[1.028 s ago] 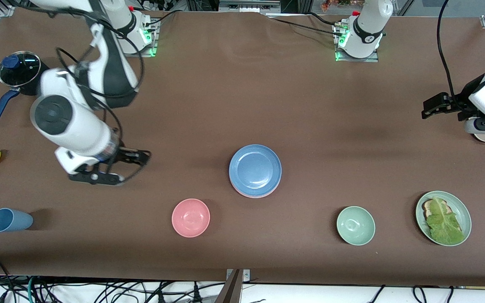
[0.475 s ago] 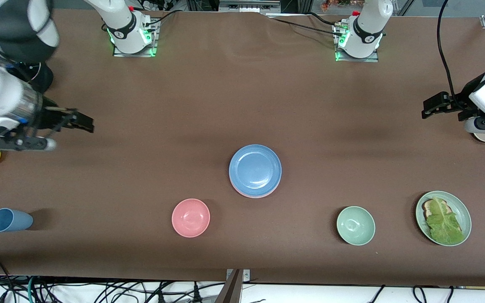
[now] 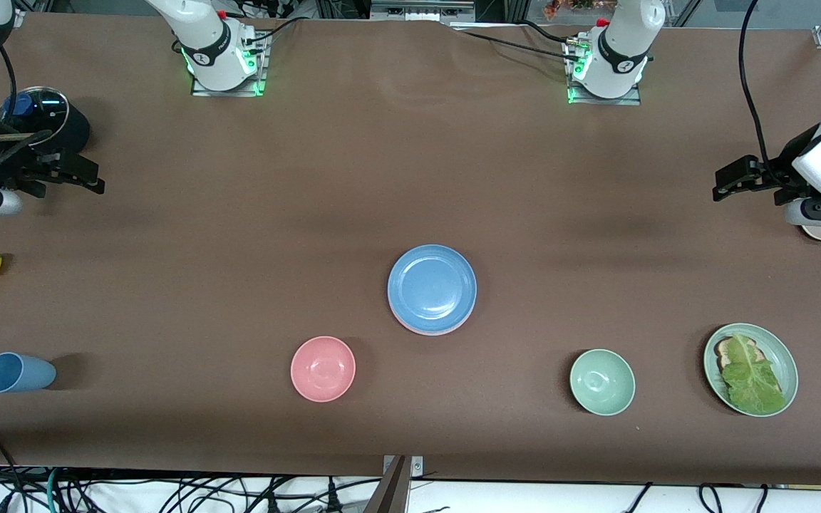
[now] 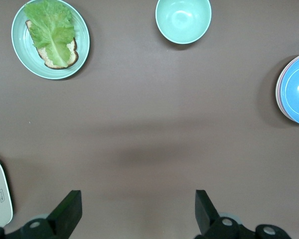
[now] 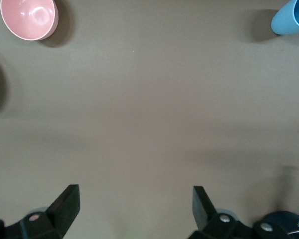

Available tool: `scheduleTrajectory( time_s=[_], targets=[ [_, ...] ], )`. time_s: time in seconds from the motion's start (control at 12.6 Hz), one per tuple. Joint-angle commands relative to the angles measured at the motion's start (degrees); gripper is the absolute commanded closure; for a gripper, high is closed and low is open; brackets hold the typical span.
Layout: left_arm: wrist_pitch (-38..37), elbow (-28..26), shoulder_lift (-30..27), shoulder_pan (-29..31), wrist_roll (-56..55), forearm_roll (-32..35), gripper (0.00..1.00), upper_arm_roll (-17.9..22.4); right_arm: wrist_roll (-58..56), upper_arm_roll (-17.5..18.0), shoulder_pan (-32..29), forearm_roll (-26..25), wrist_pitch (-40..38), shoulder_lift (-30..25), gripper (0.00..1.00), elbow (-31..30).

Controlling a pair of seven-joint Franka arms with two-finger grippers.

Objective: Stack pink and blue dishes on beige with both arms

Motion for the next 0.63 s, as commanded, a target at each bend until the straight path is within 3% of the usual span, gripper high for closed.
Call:
scheduleTrajectory(
  time_s=[0.0, 0.55],
  targets=[
    [-0.38, 0.31, 0.34, -0.07, 1.36, 0.35, 0.0, -0.25, -0.28, 1.05, -0.66, -0.68, 0.23, -0.19, 0.0, -0.68],
    [-0.38, 0.22, 0.43, -0.34, 1.36, 0.35, 0.0, -0.25, -0.72, 1.13, -0.57, -2.26, -0.03, 0.25, 0.0, 1.43]
  ],
)
